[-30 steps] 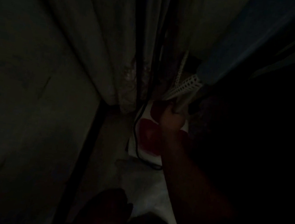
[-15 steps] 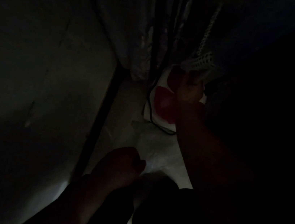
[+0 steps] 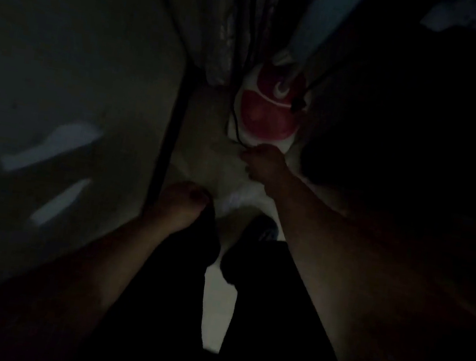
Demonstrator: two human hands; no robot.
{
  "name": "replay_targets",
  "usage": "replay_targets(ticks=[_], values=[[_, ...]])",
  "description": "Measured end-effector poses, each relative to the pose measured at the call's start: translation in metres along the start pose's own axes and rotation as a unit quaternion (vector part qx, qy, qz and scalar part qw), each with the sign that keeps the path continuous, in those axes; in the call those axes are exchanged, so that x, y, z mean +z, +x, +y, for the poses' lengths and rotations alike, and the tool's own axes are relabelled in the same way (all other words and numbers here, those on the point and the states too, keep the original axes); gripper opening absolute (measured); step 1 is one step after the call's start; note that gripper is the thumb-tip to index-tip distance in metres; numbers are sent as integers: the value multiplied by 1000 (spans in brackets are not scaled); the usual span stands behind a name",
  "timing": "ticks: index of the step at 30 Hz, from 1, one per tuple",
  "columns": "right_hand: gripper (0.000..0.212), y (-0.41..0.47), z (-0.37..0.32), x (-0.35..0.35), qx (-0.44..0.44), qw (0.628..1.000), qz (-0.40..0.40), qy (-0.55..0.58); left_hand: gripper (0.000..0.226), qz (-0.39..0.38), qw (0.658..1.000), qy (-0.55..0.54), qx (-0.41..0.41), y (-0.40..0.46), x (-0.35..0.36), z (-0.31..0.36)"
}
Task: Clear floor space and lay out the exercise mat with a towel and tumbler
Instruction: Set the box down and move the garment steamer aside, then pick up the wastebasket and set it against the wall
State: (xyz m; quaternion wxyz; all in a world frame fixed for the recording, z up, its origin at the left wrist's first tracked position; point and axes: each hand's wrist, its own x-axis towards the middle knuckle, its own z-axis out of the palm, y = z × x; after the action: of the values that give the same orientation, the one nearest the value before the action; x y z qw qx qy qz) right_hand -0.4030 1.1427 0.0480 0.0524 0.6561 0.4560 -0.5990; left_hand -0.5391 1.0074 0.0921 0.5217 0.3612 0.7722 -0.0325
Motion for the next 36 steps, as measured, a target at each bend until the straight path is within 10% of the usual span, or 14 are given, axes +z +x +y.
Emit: replay_targets(ticks=[11, 26, 36], values=[[30, -334, 60, -59, 2, 971, -155, -182, 26, -87, 995, 46, 3, -234, -65, 21], [33, -559, 155, -63, 107, 990, 88, 39, 30, -126, 949, 280, 66, -306, -99, 32], [25, -669, 300, -15, 189, 898, 258, 302, 11, -118, 920, 353, 123, -347, -3, 101]])
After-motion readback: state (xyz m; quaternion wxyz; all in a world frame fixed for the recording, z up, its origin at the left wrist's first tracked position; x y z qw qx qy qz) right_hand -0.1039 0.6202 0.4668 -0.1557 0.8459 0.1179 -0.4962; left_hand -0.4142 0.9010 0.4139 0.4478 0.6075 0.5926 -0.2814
